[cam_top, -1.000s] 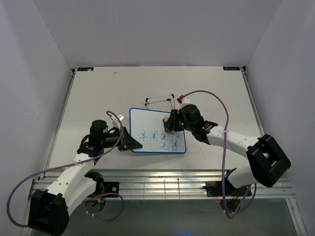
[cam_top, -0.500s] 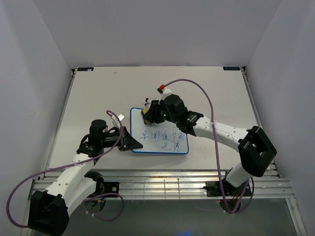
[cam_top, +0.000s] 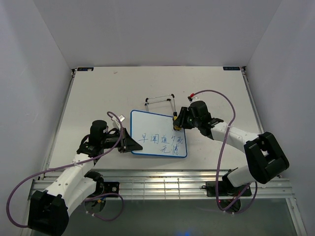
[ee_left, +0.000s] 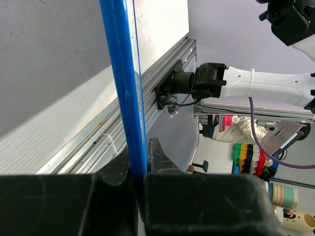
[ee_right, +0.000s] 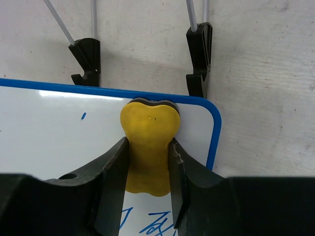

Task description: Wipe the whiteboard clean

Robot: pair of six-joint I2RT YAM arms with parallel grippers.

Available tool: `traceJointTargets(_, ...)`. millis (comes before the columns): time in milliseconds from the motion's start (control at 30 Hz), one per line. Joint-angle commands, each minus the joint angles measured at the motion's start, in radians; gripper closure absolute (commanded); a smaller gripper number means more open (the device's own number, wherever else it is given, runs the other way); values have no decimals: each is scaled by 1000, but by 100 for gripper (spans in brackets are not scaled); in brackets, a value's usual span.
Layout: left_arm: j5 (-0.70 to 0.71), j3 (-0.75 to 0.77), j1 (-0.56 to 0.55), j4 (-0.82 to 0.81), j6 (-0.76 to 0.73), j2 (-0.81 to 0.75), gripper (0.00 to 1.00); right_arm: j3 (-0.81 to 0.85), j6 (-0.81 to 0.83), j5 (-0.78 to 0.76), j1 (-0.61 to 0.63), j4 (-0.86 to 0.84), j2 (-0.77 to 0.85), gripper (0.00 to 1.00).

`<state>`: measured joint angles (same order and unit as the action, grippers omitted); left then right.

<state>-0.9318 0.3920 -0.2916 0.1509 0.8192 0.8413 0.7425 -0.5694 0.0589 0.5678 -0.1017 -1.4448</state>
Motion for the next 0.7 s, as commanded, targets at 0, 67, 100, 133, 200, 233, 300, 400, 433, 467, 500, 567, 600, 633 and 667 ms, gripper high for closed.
traceJointTargets(0, -217, 108, -12, -289, -68, -71, 100, -17, 40, 54, 3, 83, 0, 75)
traceJointTargets(67, -214, 107, -14, -290, -69, -77, 100, 1, 36, 139, 6, 65, -8, 75)
traceJointTargets(100, -216, 107, -14, -290, -71, -79, 100, 6, 28, 172, 9, 50, -9, 75)
traceJointTargets(133, -216, 107, -14, -292, -74, -79, 100, 15, 16, 221, 14, 34, -11, 76)
traceJointTargets(200, -220, 108, -12, -292, -78, -73, 100, 72, 14, 232, 43, 51, -12, 76)
traceJointTargets(233, -223, 110, -12, -292, -83, -70, 100, 95, 14, 245, 55, 69, -15, 76)
traceJointTargets(300, -225, 110, -12, -294, -94, -73, 100, 179, 22, 252, 95, 98, -28, 76)
traceJointTargets(400, -223, 108, -12, -298, -117, -90, 100, 297, 35, 201, 168, 192, -77, 78)
traceJointTargets(433, -229, 102, -14, -306, -121, -103, 100, 323, 42, 194, 216, 210, -87, 78)
traceJointTargets(467, -236, 91, -14, -329, -117, -103, 100, 349, 43, 185, 236, 227, -101, 78)
traceJointTargets(500, -242, 81, -14, -396, -77, -116, 100, 404, 46, 159, 256, 246, -132, 78)
traceJointTargets(567, -245, 74, -15, -421, -60, -122, 100, 438, 43, 130, 282, 275, -147, 78)
traceJointTargets(600, -240, 73, -14, -427, -55, -128, 100, 436, 40, 101, 282, 270, -147, 78)
traceJointTargets(633, -233, 74, -14, -429, -55, -131, 100, 428, 36, 73, 280, 270, -143, 78)
traceJointTargets(667, -233, 73, -14, -430, -57, -133, 100, 420, 34, 43, 279, 281, -135, 78)
